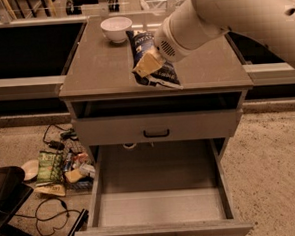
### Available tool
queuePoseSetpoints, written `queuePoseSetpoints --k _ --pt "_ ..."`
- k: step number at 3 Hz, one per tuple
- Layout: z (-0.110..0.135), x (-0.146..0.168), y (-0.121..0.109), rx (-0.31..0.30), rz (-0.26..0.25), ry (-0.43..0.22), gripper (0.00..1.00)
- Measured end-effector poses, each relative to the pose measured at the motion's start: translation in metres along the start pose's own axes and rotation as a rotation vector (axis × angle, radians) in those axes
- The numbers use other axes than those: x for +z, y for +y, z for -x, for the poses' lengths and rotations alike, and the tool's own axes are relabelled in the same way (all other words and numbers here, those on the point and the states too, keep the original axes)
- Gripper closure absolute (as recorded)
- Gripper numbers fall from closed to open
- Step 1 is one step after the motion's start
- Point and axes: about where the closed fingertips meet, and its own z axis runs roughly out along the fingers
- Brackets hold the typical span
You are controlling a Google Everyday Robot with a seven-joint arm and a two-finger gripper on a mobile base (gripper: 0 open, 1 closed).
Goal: Pick blue chip bag from middle drawer and place on counter
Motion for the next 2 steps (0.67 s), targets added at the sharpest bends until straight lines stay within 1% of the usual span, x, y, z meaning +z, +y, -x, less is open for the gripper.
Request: queuePoseSetpoints --k 1,2 --pt "0.002 0.000 -0.003 0.000 0.000 -0.004 1.00" --pt "0.011 0.001 -0.015 -0.001 -0.001 -0.021 1.00"
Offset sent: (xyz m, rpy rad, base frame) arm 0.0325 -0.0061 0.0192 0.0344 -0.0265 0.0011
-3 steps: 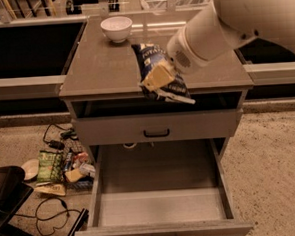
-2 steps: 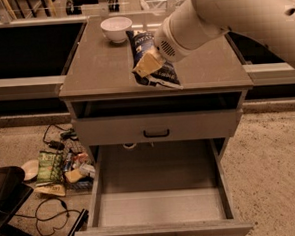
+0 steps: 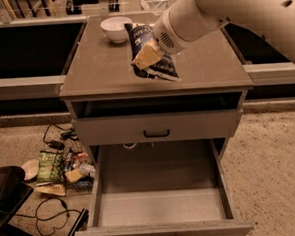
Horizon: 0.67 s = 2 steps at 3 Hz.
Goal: Pick blue chip bag from middle drawer and place on counter
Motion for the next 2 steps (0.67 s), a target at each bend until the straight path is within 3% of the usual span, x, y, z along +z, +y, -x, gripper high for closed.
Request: queuePoseSetpoints --k 1,2 --pt "0.015 0.019 -0.053 0.021 0.000 -0.009 1.00" --pt "0.026 0.028 -0.098 0.078 0.000 -0.063 1.00"
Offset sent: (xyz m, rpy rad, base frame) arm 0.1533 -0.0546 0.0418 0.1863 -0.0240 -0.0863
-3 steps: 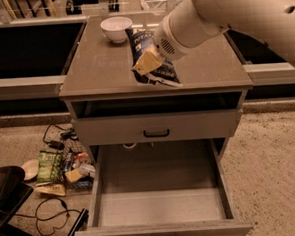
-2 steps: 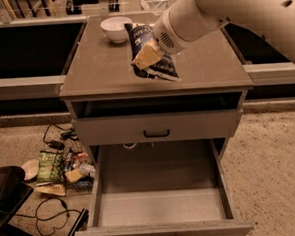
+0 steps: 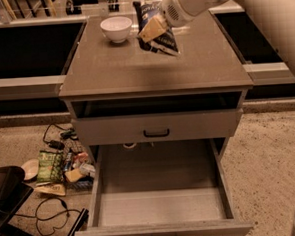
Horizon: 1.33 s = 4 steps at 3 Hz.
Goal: Pick blue chip bag from middle drawer and place on counter
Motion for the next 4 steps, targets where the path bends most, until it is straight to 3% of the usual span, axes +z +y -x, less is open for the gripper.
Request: queuePoseSetpoints --k 2,3,4 --pt "-0.027 0.002 -0.053 0.144 -0.026 -0.085 1.00" --pt "-0.062 -0.004 -0.062 0.232 -0.042 -0.117 1.00" --pt "-0.070 -0.002 -0.063 0.237 -0.044 -0.108 0.81"
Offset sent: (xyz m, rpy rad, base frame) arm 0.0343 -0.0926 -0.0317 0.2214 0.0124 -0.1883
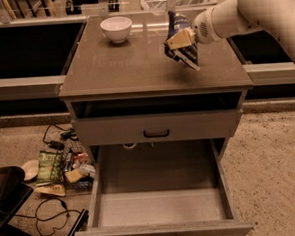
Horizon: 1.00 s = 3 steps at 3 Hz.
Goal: Pick blue chip bag from middle drawer and place on counter
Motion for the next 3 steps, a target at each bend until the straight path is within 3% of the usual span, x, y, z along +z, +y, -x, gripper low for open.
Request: queuePoseSetpoints --k 2,3 --pt "-0.0020 0.0054 0.0028 0.000 0.008 0.005 0.35" --pt "-0.0031 0.0093 0.0050 0.000 0.014 0.008 0.04"
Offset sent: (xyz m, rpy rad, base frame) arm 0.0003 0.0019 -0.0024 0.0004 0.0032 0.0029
